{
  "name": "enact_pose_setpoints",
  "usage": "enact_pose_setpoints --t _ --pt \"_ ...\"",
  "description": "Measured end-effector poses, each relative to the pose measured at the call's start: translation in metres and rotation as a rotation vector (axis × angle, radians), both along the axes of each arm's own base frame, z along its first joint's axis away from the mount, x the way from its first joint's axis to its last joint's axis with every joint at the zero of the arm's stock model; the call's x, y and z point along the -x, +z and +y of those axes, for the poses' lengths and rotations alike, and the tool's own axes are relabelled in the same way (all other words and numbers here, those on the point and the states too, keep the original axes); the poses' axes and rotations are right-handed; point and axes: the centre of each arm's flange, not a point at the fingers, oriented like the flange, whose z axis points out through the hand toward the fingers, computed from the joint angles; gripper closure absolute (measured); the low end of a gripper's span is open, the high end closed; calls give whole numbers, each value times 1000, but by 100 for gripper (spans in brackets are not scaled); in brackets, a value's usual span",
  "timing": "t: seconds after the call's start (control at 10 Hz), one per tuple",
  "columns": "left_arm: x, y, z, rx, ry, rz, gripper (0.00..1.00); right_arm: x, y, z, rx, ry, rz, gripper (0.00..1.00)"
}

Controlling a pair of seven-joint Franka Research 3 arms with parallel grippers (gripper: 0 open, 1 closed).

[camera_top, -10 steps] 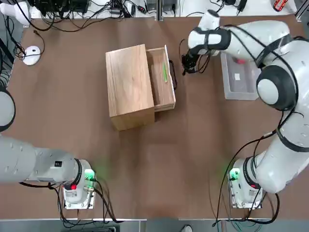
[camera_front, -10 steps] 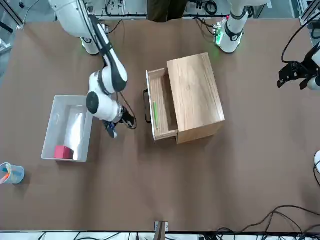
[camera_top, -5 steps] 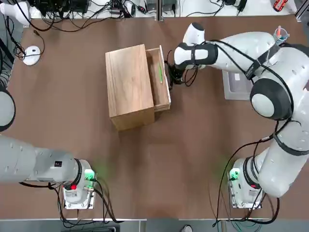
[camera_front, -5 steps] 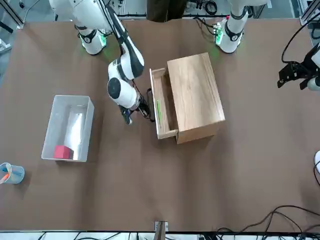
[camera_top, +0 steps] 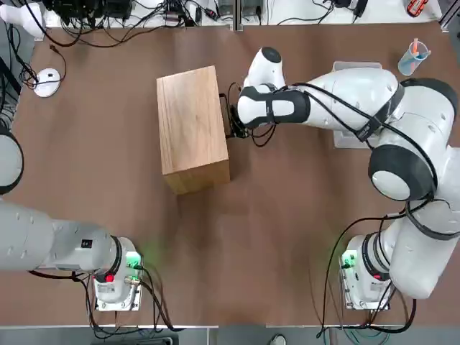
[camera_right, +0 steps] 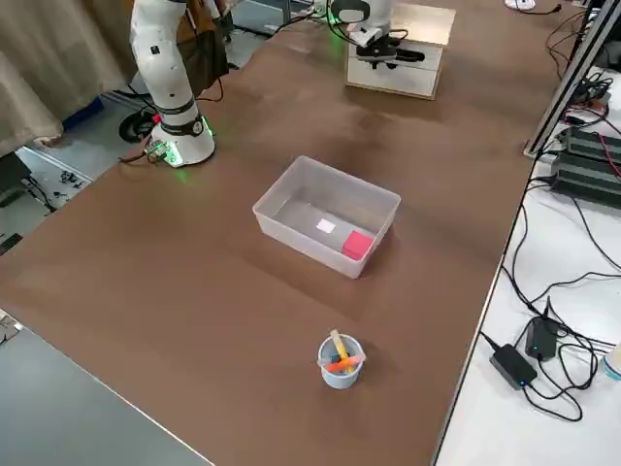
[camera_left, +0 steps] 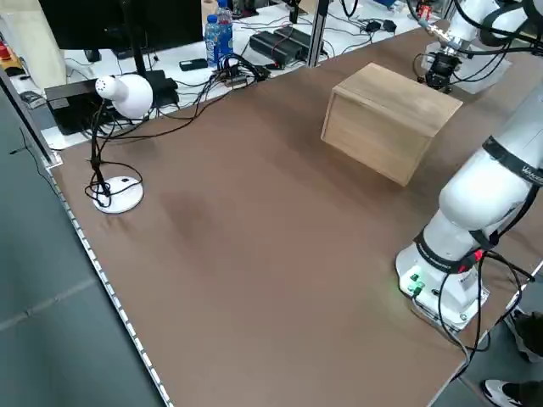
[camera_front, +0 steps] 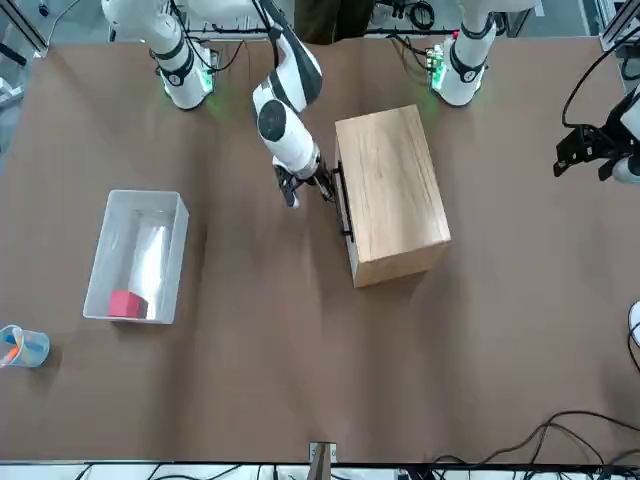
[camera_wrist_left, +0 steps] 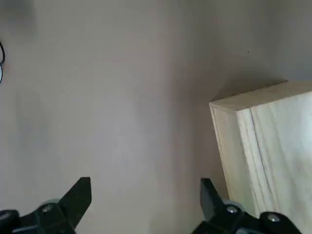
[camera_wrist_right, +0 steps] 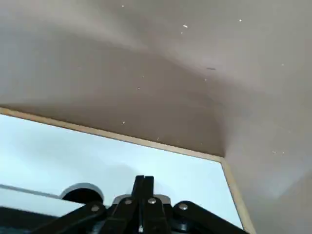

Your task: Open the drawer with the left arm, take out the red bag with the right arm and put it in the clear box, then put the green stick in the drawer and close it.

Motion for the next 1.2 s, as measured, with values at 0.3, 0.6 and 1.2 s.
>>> enact_pose_setpoints --t 0.3,0.6,1.2 --pt "-3 -1 -1 -1 9 1 1 -62 5 -58 12 84 -55 99" --pt "-5 -4 -2 -1 14 5 1 -146 25 -195 113 291 -87 98" --pt "-6 -4 -3 -1 20 6 1 -204 183 -471 69 804 -124 46"
